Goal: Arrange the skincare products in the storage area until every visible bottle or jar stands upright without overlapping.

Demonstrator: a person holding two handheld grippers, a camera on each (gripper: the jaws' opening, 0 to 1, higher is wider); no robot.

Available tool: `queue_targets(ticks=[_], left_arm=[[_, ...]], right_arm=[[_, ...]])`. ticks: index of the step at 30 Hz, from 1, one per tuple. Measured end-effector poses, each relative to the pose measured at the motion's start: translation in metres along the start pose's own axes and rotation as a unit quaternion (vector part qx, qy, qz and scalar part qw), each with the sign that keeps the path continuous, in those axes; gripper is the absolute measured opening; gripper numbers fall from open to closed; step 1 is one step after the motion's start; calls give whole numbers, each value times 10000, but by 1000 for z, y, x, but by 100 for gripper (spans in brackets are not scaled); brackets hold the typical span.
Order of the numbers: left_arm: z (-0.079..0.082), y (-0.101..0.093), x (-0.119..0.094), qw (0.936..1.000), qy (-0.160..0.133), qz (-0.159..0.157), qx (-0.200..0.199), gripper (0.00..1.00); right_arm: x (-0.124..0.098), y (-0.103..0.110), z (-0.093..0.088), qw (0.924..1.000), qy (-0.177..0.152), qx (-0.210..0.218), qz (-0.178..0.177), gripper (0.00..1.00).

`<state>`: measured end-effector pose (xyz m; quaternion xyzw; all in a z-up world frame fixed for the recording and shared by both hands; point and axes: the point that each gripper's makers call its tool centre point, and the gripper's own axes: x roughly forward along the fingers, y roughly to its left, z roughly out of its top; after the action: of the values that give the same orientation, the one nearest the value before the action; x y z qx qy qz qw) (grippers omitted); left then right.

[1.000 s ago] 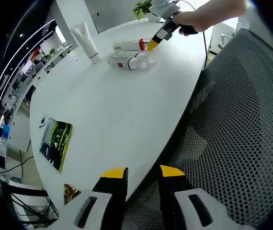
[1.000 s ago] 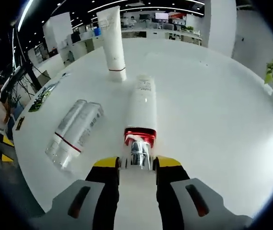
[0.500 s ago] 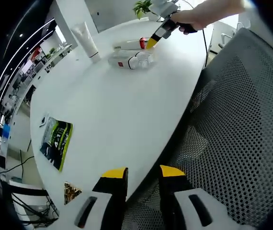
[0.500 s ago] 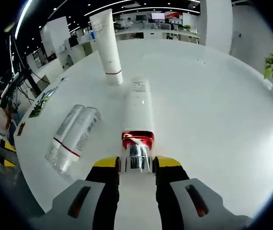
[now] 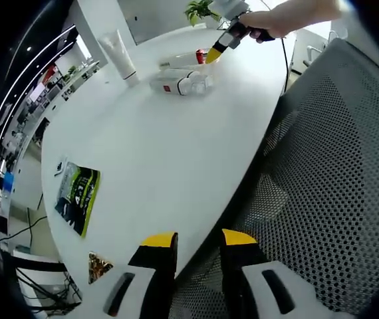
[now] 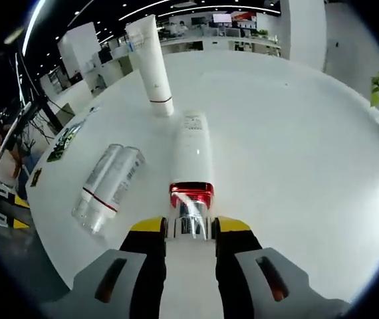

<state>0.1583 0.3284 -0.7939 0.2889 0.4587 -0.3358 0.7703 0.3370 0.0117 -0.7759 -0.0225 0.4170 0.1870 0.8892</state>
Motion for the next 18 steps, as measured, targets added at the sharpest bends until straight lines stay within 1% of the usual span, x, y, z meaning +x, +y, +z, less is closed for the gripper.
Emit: queue_targets(ticks=[3,4,12,18], left_arm=[[0,0,0,10000,0,1,-1,26],[0,0,0,10000,3,1,4,26],[0,0,0,10000,-3,16,6,26],[0,1,-1,10000,-6,23,5,26]], right_arm=[[-6,-1,5,9999,-29,-132,-22,25],[-9,-2,9,9998,-105,-181,-31,25],[-22,-4,25,9992,-235,-308,-19,25],[-30,-4,42,9985,-343,-424,22,25]])
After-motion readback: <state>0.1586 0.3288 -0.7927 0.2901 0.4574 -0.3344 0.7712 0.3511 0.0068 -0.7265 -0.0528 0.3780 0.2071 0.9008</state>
